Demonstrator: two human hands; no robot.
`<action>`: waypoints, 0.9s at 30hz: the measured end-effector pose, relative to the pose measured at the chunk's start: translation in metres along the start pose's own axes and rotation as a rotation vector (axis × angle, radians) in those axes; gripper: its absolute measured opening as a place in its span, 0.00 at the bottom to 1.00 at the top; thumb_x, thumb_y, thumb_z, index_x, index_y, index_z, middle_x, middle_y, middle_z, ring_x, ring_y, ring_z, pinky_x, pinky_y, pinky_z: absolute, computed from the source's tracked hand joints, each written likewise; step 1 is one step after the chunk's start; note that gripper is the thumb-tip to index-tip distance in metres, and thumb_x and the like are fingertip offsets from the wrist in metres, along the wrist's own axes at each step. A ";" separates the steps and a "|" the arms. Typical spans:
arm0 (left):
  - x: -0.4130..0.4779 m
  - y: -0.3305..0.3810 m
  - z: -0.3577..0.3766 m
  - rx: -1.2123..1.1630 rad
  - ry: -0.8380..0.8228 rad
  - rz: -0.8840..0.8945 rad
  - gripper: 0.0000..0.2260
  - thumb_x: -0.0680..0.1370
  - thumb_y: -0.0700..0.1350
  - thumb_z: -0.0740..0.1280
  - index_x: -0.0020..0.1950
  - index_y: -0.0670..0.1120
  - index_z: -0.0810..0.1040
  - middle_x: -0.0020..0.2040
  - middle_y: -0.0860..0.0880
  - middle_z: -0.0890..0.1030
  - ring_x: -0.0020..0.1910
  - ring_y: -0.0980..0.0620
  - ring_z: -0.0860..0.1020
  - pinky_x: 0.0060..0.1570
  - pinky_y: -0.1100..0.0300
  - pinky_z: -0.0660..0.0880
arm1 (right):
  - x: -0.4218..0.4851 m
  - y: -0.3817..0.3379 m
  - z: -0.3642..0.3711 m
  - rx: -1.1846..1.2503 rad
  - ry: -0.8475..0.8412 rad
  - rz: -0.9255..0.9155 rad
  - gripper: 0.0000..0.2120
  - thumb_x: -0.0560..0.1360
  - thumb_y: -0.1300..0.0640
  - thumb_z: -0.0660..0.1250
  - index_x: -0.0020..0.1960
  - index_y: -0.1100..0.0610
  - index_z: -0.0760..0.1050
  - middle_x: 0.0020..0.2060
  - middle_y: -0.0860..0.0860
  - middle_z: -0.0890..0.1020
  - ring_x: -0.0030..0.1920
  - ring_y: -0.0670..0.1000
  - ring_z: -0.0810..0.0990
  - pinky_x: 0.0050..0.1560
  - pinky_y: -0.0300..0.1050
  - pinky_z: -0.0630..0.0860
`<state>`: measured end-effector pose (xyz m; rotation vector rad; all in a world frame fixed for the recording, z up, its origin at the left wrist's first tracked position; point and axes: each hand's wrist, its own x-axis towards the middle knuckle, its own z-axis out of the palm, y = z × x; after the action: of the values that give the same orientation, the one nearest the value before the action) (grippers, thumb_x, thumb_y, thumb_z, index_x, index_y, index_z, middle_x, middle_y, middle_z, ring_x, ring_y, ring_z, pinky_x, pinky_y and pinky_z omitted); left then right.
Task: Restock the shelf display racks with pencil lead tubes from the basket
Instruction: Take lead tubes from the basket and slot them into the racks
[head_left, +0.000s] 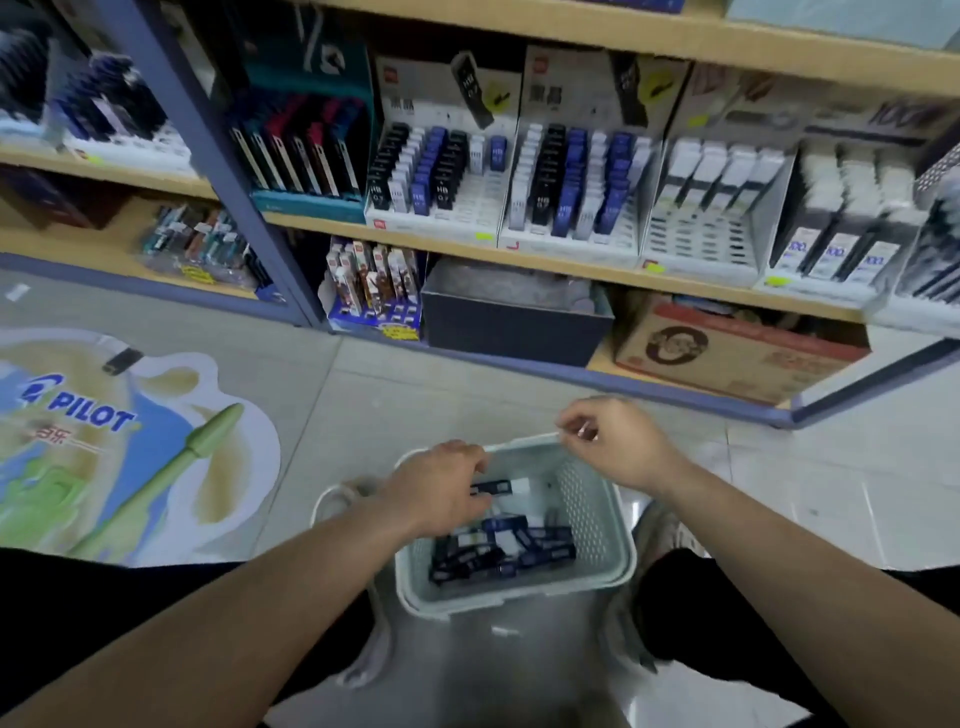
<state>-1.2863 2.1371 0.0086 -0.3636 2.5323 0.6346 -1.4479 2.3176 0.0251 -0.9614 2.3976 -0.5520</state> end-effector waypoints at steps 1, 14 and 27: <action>-0.001 -0.002 0.018 -0.009 -0.018 -0.021 0.21 0.79 0.55 0.66 0.68 0.47 0.71 0.66 0.47 0.75 0.63 0.46 0.74 0.62 0.54 0.72 | -0.004 0.011 0.017 0.020 -0.044 0.025 0.06 0.76 0.57 0.70 0.52 0.55 0.83 0.46 0.49 0.85 0.45 0.48 0.82 0.51 0.45 0.78; 0.060 -0.035 0.146 -0.338 -0.047 -0.319 0.38 0.73 0.54 0.75 0.77 0.45 0.61 0.73 0.42 0.65 0.69 0.42 0.68 0.69 0.50 0.68 | 0.045 0.071 0.183 -0.132 -0.425 -0.004 0.40 0.75 0.44 0.69 0.80 0.51 0.54 0.78 0.53 0.62 0.76 0.57 0.60 0.75 0.53 0.60; 0.096 -0.048 0.200 -0.518 0.013 -0.457 0.50 0.71 0.49 0.79 0.81 0.43 0.49 0.79 0.43 0.54 0.78 0.42 0.57 0.76 0.49 0.60 | 0.057 0.099 0.215 -0.257 -0.528 -0.023 0.43 0.69 0.40 0.74 0.77 0.48 0.59 0.70 0.54 0.61 0.70 0.61 0.59 0.69 0.57 0.66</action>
<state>-1.2692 2.1835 -0.2128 -1.0870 2.1473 1.0866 -1.4113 2.3036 -0.2155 -1.0819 2.0038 0.0163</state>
